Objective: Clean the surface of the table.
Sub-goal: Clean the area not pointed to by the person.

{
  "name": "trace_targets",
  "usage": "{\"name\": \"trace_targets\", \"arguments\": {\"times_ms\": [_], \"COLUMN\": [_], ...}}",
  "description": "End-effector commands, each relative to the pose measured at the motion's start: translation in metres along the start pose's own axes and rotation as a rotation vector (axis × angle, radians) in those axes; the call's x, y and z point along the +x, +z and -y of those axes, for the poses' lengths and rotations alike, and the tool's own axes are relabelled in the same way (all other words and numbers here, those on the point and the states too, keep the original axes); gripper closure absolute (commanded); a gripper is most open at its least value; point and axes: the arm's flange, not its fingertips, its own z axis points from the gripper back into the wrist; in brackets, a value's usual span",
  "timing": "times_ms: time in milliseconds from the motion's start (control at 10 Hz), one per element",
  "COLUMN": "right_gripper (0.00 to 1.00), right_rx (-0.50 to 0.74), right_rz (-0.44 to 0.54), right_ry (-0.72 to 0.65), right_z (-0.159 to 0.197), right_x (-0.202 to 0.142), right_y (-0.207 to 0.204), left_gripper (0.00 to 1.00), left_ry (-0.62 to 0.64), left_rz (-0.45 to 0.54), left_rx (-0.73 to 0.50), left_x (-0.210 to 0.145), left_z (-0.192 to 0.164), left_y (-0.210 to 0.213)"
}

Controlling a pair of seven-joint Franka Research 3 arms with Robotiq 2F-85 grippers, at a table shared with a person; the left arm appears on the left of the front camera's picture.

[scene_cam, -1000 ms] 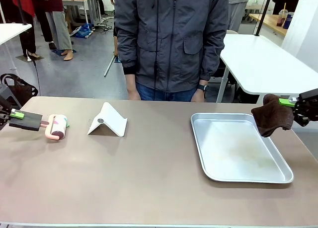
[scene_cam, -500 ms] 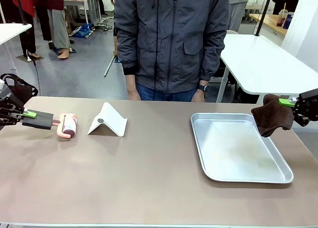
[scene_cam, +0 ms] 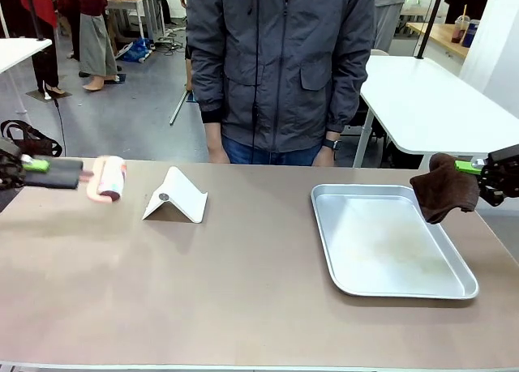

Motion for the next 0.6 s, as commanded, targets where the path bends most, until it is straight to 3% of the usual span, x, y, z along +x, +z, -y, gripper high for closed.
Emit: {"name": "trace_targets", "arguments": {"times_ms": [0, 500], "right_gripper": [0.89, 0.89], "right_rx": [0.023, 0.023], "right_rz": [0.004, 0.004], "right_ry": [0.009, 0.009], "right_z": [-0.005, -0.005], "right_x": [0.003, 0.003], "right_y": [-0.002, -0.002], "left_gripper": [0.97, 0.97], "left_ry": [-0.076, 0.019], "left_rz": [-0.007, -0.09], "left_rx": [-0.146, -0.211], "left_x": [-0.018, -0.086], "left_z": [0.026, 0.054], "left_y": [0.028, 0.107]}}
